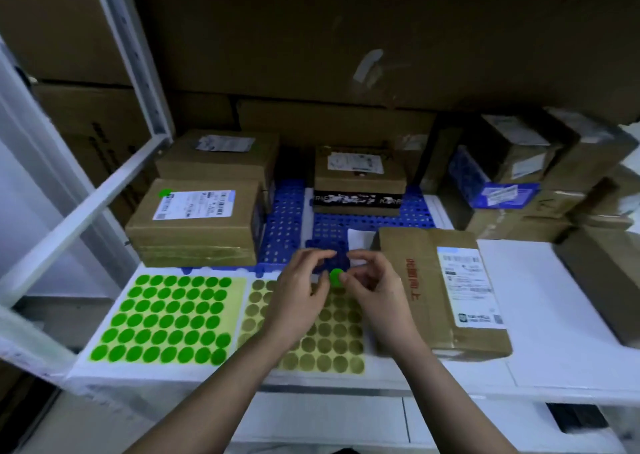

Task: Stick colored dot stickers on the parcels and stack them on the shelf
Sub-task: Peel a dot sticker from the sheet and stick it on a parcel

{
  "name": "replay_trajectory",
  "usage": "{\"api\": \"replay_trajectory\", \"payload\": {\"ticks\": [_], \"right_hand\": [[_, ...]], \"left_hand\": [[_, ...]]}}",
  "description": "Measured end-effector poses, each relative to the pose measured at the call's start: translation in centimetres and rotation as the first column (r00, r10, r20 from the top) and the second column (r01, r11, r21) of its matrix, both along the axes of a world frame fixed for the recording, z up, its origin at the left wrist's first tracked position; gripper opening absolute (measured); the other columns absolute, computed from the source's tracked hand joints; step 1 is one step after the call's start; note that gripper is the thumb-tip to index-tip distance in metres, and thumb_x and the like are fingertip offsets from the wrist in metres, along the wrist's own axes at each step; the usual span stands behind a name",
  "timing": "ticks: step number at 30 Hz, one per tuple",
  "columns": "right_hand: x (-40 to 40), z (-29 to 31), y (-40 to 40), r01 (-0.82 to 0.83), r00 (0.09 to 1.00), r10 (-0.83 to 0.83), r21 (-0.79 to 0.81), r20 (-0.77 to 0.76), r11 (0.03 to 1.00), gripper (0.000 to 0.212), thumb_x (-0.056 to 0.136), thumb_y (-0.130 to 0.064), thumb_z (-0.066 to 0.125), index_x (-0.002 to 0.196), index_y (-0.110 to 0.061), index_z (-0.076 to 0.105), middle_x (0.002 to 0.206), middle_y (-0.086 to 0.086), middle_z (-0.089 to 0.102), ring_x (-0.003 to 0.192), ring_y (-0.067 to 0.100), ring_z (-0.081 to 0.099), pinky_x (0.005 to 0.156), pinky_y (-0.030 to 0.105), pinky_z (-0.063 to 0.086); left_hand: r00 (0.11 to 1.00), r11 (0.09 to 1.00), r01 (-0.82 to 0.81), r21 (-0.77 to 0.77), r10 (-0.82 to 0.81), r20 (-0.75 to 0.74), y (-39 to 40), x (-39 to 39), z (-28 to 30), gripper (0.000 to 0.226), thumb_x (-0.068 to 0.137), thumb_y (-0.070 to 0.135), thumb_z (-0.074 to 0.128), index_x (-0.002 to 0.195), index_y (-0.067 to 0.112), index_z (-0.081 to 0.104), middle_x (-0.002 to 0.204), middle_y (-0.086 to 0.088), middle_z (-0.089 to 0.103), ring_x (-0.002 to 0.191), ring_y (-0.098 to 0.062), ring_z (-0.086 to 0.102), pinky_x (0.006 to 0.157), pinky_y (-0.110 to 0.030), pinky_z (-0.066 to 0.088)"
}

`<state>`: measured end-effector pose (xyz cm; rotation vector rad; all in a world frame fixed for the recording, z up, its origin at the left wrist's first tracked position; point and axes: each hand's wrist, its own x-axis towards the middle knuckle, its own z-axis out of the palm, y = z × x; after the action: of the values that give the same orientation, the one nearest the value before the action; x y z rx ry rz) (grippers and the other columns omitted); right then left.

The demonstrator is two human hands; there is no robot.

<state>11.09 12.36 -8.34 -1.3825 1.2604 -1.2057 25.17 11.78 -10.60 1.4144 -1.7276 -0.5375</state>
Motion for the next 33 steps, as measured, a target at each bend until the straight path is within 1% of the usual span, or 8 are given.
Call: {"api": "replay_trajectory", "payload": {"ticks": [3,10,14,20,23,26,29,33], "right_hand": [[-3.6,0.4,0.0,0.062,0.998,-0.062,-0.026,0.006,0.998,0.022,0.083,-0.004,0.071,0.095,-0.020,0.063,0.076,-0.001,0.067,0.070,0.004,0.061,0.065,0.013,0.047],[-12.2,-0.3,0.7,0.221,0.970,-0.218,0.020,-0.104,0.975,0.015,0.080,-0.007,0.073,0.076,-0.020,0.067,0.066,-0.005,0.063,0.058,0.001,0.051,0.059,0.015,0.043],[-15.6,-0.5,1.4,0.176,0.973,-0.166,0.048,-0.163,0.983,0.020,0.083,-0.001,0.069,0.071,-0.017,0.066,0.063,-0.008,0.060,0.060,0.006,0.053,0.062,0.019,0.046],[-18.3,-1.2,1.5,0.064,0.933,-0.041,0.054,-0.357,0.996,0.041,0.075,-0.003,0.075,0.050,-0.034,0.066,0.067,-0.013,0.060,0.064,-0.002,0.055,0.063,0.014,0.040],[-18.7,-1.6,1.6,0.075,0.893,-0.023,0.098,-0.449,0.992,0.045,0.074,-0.011,0.076,0.054,-0.051,0.066,0.091,-0.010,0.058,0.091,0.011,0.059,0.080,0.030,0.050],[-18.3,-1.8,1.9,0.076,0.854,-0.005,0.115,-0.520,0.990,0.044,0.074,-0.019,0.075,0.057,-0.058,0.064,0.095,-0.012,0.055,0.103,0.018,0.054,0.090,0.038,0.048],[-18.0,-1.5,1.9,0.101,0.832,-0.009,0.135,-0.555,0.986,0.036,0.077,-0.025,0.075,0.053,-0.050,0.061,0.095,-0.016,0.049,0.107,0.017,0.049,0.093,0.038,0.044],[-17.6,-1.9,1.9,0.151,0.768,-0.065,0.082,-0.638,0.985,0.009,0.080,-0.028,0.070,0.075,-0.036,0.070,0.093,-0.015,0.043,0.108,0.015,0.044,0.087,0.030,0.041]], "left_hand": [[0.999,0.999,0.041,0.011,-0.040,-0.036,-0.3,-3.4,0.2,0.035,0.093,0.011,0.054,0.125,0.024,0.054,0.117,0.015,0.047,0.108,0.005,0.045,0.089,-0.004,0.034],[0.998,0.997,0.068,-0.025,-0.068,0.000,0.1,-10.5,-0.2,0.034,0.093,0.014,0.053,0.125,0.025,0.053,0.122,0.011,0.048,0.114,-0.001,0.046,0.096,-0.019,0.038],[0.993,0.995,0.061,-0.078,-0.053,0.103,0.1,-13.6,-1.1,0.035,0.086,0.022,0.051,0.120,0.026,0.058,0.121,0.008,0.052,0.115,-0.009,0.046,0.099,-0.035,0.039],[0.961,0.983,0.002,-0.184,0.049,0.273,0.3,-15.7,-2.9,0.032,0.082,0.022,0.055,0.111,0.033,0.059,0.120,0.009,0.052,0.119,-0.012,0.042,0.107,-0.050,0.029],[0.955,0.982,0.007,-0.186,0.049,0.293,0.4,-15.8,-3.1,0.029,0.083,0.026,0.046,0.105,0.035,0.063,0.121,0.007,0.054,0.122,-0.017,0.044,0.102,-0.051,0.037],[0.951,0.982,0.021,-0.186,0.037,0.306,0.4,-15.9,-3.1,0.032,0.084,0.029,0.041,0.104,0.035,0.066,0.122,0.005,0.055,0.123,-0.017,0.042,0.100,-0.051,0.039],[0.953,0.980,0.018,-0.197,0.042,0.299,0.2,-15.9,-3.2,0.030,0.084,0.028,0.044,0.103,0.034,0.066,0.122,0.006,0.055,0.123,-0.015,0.040,0.102,-0.051,0.038],[0.953,0.984,0.010,-0.180,0.045,0.301,0.3,-15.8,-3.2,0.028,0.083,0.022,0.053,0.105,0.034,0.066,0.124,0.006,0.055,0.126,-0.012,0.035,0.107,-0.046,0.028]]}}
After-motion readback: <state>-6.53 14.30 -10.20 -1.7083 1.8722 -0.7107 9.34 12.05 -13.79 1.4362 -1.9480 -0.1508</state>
